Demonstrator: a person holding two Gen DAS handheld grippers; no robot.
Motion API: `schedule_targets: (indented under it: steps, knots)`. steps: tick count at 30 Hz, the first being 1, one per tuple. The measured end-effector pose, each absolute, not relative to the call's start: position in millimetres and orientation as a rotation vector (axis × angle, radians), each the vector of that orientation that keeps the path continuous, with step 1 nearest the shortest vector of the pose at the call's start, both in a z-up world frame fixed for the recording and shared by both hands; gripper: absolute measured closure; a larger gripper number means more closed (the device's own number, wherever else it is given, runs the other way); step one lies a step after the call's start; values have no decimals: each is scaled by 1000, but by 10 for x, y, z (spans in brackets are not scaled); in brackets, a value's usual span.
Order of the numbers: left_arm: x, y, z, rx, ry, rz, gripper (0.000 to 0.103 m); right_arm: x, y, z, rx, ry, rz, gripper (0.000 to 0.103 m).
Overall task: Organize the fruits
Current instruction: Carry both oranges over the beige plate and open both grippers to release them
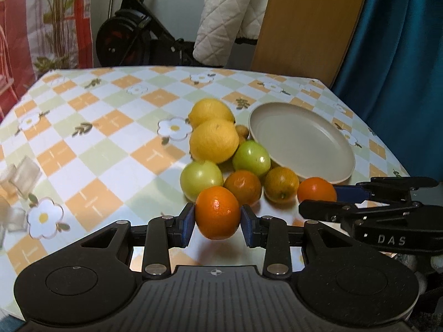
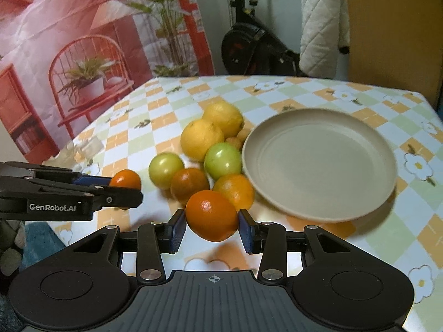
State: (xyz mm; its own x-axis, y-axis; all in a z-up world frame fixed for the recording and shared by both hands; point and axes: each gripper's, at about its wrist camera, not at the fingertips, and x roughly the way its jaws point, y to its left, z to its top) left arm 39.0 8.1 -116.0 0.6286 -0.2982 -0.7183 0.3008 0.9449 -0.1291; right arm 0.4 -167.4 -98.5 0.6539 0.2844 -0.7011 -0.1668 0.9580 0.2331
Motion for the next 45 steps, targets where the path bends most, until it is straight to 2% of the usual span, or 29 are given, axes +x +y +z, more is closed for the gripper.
schedule_targets:
  steps: [14, 24, 31, 45]
  knots:
    - [703, -300, -911, 40, 761, -453, 66, 294, -2118, -881, 99, 746, 186, 65]
    - [1244, -764, -1008, 49, 771, -524, 66, 927, -2679, -1052, 136, 732, 100, 65]
    - [1625, -886, -1181, 33, 811, -516, 66, 1345, -2738, -1270, 86, 763, 120, 66]
    - [1979, -1067, -1367, 78, 853, -527, 66, 1662, -2808, -1457, 76, 799, 106, 65]
